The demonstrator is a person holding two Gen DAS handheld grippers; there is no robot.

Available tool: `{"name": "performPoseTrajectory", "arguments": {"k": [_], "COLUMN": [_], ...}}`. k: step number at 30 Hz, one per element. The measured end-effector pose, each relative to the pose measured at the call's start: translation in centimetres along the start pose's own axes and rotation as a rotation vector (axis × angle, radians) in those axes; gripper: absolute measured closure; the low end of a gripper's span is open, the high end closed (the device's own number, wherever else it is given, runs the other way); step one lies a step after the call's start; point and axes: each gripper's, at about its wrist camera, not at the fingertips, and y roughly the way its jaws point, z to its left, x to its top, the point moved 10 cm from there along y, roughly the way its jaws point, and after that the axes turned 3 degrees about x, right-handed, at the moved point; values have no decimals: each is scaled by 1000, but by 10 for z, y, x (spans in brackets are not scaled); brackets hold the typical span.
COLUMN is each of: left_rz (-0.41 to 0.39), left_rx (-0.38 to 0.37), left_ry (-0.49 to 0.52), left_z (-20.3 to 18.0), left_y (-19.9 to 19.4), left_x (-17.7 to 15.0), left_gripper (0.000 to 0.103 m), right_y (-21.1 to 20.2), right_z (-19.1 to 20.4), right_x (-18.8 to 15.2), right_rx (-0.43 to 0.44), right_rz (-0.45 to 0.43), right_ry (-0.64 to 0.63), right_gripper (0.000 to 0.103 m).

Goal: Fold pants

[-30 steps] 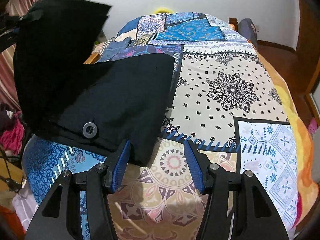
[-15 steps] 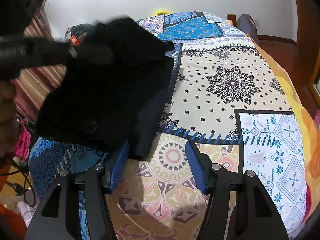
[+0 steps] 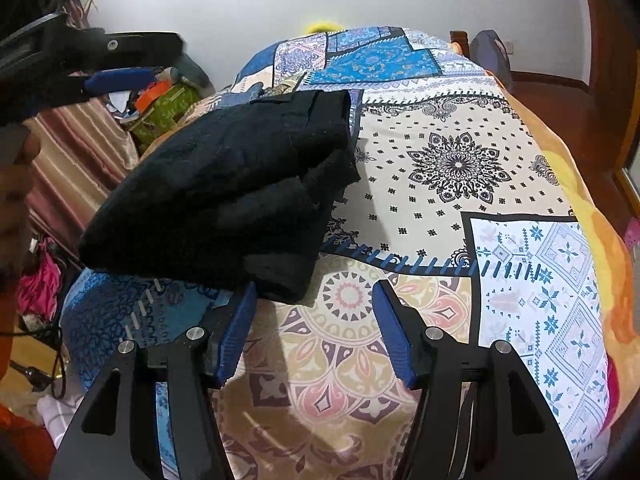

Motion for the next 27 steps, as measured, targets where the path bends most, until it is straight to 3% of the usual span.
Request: {"name": "performPoseTrajectory", "arguments": {"k": [4, 6, 8, 14, 17, 21, 27], "left_rz": [-6, 29, 80, 233, 301, 291, 265], "left_rx": [145, 230, 256, 288, 246, 179, 196], "left_ry": [-17, -18, -27, -4, 25, -63, -103], "left_z": [70, 108, 133, 167, 166, 178, 177], "left_y": [15, 37, 64, 150, 175, 164, 114], "left_x": [13, 12, 7, -24, -48, -70, -113], "left_gripper": [13, 13, 13, 13, 13, 13, 12], "right_y": [1, 6, 10, 18, 21, 25, 12], "right_z": [4, 6, 8, 7, -2, -22, -40], "right_x": [4, 5, 7, 19, 29, 43, 61], "right_rx": [2, 5, 7, 32, -3, -70, -140], "right_rz": [-2, 2, 5, 13, 16, 10, -35], "right_ry": [-21, -27, -31, -48, -72, -55, -33], "right_gripper": [47, 47, 47, 48, 48, 48, 48]}}
